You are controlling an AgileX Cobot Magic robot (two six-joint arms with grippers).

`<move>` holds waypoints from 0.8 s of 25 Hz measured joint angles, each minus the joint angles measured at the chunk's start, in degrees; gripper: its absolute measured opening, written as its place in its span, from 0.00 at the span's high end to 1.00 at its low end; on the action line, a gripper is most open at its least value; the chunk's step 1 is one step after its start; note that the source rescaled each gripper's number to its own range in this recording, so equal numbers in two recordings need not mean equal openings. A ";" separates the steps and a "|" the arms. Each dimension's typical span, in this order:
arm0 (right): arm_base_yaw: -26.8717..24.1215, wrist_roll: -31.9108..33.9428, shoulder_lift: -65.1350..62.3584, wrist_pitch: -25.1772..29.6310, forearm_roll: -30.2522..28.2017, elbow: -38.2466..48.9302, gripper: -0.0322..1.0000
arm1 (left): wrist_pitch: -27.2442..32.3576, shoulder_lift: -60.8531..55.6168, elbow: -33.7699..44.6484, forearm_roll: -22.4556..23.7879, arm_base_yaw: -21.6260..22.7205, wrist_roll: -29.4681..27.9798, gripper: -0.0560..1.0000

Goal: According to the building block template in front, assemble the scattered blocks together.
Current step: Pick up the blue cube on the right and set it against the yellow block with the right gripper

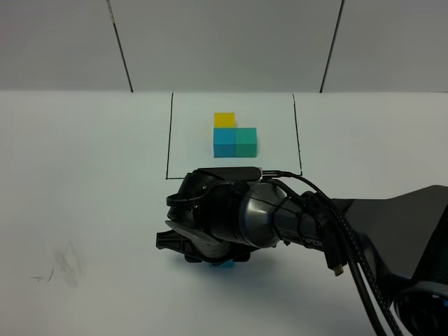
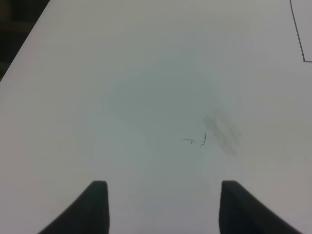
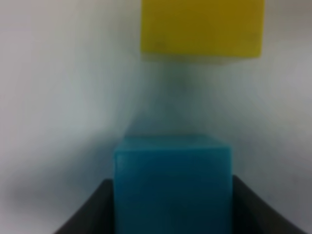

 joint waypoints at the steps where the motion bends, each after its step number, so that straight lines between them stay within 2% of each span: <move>1: 0.00 0.27 0.19 -0.04 -0.25 -0.14 0.68 | 0.00 0.00 0.00 0.00 0.00 0.00 0.83; 13: -0.07 3.81 1.00 -0.42 -3.41 -0.56 0.68 | 0.00 0.00 0.00 0.00 0.00 0.00 0.83; 20: -1.78 4.35 1.06 -0.73 -3.54 -0.68 0.68 | 0.00 0.00 0.00 0.00 0.00 0.00 0.83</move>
